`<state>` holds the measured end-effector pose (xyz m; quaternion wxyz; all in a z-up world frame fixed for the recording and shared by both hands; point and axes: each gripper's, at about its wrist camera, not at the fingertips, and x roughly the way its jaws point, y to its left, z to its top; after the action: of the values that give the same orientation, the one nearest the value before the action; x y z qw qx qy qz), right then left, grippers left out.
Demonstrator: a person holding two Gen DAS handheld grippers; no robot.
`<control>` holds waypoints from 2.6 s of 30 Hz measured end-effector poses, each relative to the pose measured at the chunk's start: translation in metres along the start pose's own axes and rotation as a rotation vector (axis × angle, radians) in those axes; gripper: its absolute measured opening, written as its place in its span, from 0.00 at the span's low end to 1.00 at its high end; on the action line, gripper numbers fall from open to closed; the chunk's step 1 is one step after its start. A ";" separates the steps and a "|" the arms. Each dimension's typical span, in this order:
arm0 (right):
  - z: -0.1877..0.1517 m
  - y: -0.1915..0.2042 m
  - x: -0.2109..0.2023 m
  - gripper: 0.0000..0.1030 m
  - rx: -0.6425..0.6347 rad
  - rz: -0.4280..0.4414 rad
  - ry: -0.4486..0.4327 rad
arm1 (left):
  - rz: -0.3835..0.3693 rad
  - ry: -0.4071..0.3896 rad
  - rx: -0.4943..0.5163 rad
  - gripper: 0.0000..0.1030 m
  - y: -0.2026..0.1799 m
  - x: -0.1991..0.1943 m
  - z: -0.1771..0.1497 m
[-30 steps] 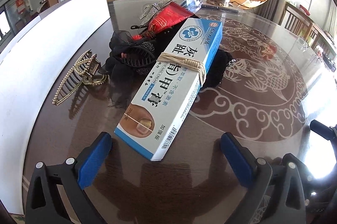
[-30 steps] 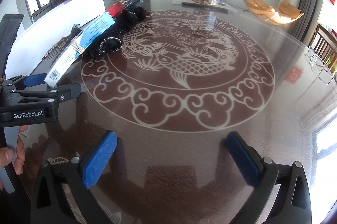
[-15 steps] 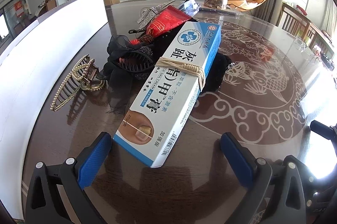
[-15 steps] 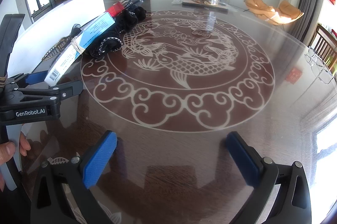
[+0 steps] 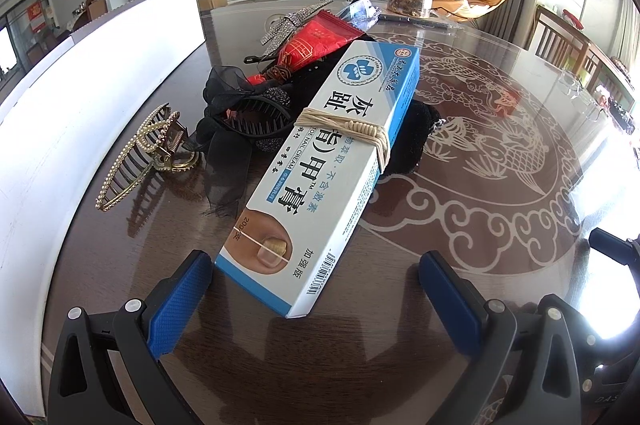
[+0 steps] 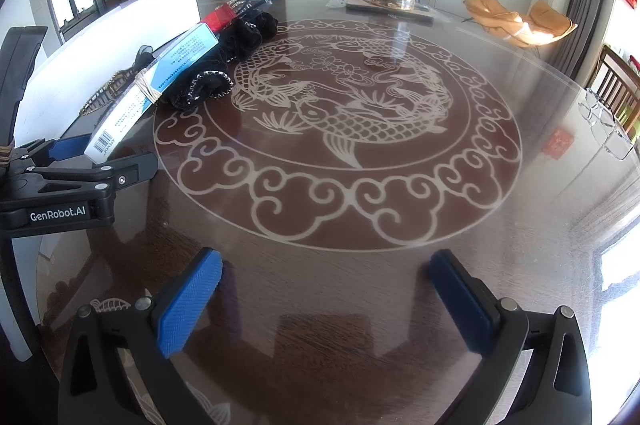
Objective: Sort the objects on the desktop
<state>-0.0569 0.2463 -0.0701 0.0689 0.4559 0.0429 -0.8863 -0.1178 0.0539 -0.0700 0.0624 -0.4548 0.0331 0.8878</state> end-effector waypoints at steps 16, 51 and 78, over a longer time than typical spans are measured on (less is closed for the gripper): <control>0.000 0.000 0.000 1.00 0.000 0.000 0.000 | 0.000 0.000 0.000 1.00 0.000 0.001 0.000; 0.001 0.000 0.000 1.00 0.000 0.000 0.000 | 0.024 0.035 -0.004 1.00 -0.009 -0.020 -0.017; 0.001 0.000 0.001 1.00 0.000 0.000 0.000 | -0.016 -0.204 -0.097 1.00 0.008 -0.070 -0.014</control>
<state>-0.0585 0.2463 -0.0706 0.0689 0.4557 0.0430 -0.8864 -0.0673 0.0383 -0.0208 0.0505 -0.3648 -0.0200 0.9295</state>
